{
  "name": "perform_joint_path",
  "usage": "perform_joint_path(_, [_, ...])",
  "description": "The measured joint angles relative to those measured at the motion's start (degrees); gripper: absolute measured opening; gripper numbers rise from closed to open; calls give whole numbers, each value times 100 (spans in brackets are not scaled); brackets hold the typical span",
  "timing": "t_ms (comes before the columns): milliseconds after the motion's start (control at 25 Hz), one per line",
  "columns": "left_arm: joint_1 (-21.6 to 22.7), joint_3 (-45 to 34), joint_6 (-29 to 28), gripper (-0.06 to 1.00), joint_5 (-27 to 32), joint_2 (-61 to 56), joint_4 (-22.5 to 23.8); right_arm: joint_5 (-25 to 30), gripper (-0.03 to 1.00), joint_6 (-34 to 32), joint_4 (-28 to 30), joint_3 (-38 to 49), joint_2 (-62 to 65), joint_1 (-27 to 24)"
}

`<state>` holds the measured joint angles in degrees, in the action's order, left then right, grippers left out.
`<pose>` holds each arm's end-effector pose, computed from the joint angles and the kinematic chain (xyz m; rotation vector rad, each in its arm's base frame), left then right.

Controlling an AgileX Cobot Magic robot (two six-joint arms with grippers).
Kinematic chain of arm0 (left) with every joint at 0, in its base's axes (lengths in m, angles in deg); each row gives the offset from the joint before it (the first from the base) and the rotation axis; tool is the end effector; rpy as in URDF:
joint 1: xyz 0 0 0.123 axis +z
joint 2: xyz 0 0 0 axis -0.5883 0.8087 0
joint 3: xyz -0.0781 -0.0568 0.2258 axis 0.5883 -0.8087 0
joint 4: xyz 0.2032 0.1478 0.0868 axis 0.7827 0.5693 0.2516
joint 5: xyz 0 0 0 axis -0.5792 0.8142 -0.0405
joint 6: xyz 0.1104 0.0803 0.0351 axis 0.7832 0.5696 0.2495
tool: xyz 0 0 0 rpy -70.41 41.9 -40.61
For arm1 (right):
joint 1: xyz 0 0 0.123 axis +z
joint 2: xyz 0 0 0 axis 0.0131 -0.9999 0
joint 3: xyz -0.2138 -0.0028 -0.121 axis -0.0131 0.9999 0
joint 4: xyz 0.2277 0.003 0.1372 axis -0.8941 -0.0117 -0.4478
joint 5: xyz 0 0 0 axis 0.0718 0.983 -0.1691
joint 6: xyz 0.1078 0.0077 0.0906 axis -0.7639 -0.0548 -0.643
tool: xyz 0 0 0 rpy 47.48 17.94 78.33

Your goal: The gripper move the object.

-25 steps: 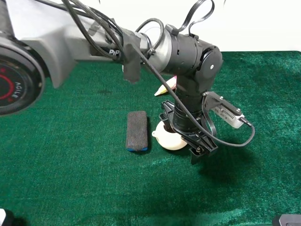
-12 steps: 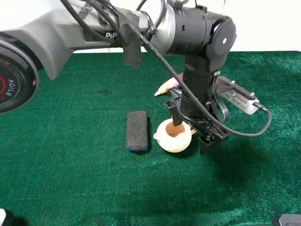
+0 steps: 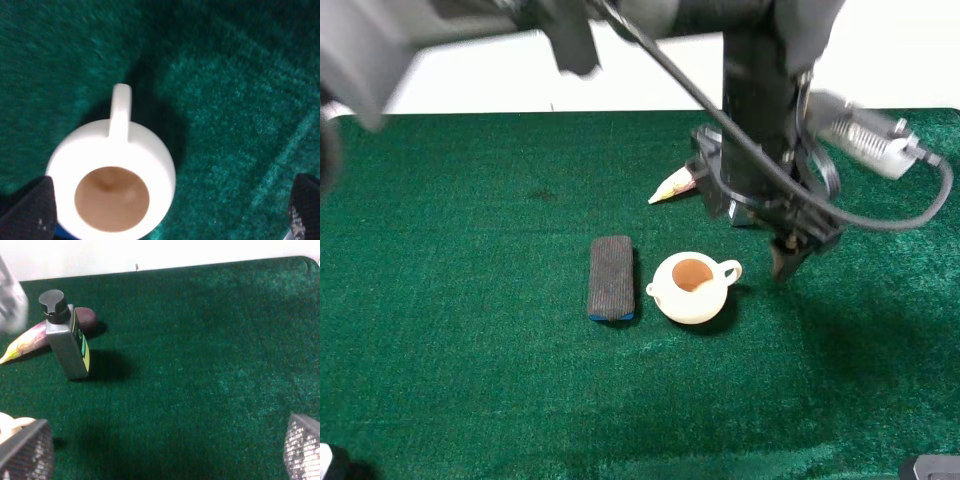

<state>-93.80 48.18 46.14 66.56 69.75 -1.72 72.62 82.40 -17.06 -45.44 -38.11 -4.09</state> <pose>0.2501 -0.4140 0.1451 1.4284 2.5340 -0.2849 0.0934 0.0075 0.2658 -0.0035 2.0028 0.0529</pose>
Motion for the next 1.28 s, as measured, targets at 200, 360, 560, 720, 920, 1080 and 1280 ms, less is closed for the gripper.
perform_joint_path(200, [31, 0, -96, 95, 11, -580, 262, 0, 69, 0, 0, 0, 0, 0])
perform_joint_path(360, [128, 0, -175, 97, 17, -987, 324, 0, 69, 0, 0, 0, 0, 0])
perform_joint_path(560, [212, -176, -319, 97, 17, -1555, 581, 0, 69, 0, 0, 0, 0, 0])
perform_joint_path(720, [318, -762, -480, 97, 17, -2133, 674, 0, 69, 0, 0, 0, 0, 0])
perform_joint_path(920, [488, -1547, -542, 97, 17, -2930, 850, 0, 69, 0, 0, 0, 0, 0])
perform_joint_path(1080, [630, -2017, -564, 97, 21, -3496, 968, 0, 69, 0, 0, 0, 0, 0])
perform_joint_path(1280, [884, -2643, -582, 97, 21, -4266, 988, 0, 69, 0, 0, 0, 0, 0])
